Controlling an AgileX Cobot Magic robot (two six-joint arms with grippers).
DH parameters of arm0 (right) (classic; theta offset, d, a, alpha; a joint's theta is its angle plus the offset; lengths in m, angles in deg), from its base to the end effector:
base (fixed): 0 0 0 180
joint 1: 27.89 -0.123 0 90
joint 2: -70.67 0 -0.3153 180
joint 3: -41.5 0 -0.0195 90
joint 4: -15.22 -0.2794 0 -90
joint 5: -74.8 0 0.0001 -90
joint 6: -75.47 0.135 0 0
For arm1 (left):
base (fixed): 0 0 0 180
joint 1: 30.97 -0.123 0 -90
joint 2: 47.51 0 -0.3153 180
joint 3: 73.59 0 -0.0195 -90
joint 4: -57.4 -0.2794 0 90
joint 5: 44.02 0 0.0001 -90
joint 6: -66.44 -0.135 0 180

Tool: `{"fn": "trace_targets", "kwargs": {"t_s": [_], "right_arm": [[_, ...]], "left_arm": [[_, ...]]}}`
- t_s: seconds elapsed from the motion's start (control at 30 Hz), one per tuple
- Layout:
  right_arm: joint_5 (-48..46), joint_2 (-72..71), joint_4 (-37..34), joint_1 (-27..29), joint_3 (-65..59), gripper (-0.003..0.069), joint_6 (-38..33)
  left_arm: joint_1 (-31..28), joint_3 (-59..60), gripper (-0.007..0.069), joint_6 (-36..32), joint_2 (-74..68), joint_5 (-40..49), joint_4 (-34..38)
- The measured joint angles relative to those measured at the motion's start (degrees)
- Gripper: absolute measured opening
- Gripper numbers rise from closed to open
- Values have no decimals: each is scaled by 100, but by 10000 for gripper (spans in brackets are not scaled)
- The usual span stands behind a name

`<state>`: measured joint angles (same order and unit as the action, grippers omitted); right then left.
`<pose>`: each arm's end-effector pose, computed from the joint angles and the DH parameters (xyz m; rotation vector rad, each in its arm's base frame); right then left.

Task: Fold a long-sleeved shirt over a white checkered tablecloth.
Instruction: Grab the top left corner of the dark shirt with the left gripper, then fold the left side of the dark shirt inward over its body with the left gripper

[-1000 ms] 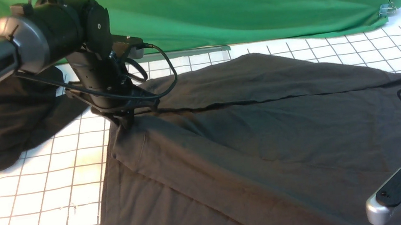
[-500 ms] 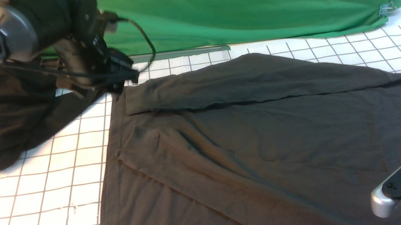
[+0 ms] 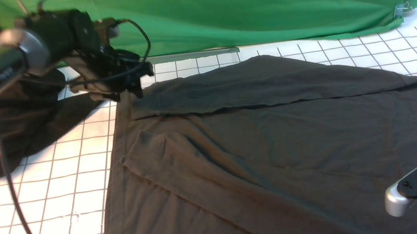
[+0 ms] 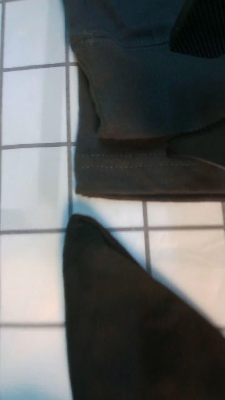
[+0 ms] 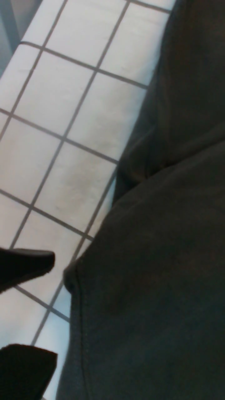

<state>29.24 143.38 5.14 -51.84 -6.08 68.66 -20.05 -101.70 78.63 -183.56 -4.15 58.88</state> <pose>0.1677 0.0930 0.1703 -0.6191 2.8413 0.2565 0.5599 -0.1103 0.1600 -0.0482 2.5894 -0.1779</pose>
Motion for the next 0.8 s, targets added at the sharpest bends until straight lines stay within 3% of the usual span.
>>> {"fn": "trace_targets", "kwargs": {"t_s": [0.23,0.37,0.43,0.53,0.8], "right_arm": [[0,0,0,0,0,340,0],[0,0,0,0,0,340,7],[11,0,0,0,0,340,12],[33,0,0,0,0,340,17],[230,0,0,0,0,340,108]], "left_arm": [[55,-4,353,-54,-224,-8,42],[55,-19,247,-350,-224,110,89],[55,-19,125,-417,-184,211,140],[55,-41,29,-495,-58,359,174],[55,-351,7,-692,511,1135,411]]}}
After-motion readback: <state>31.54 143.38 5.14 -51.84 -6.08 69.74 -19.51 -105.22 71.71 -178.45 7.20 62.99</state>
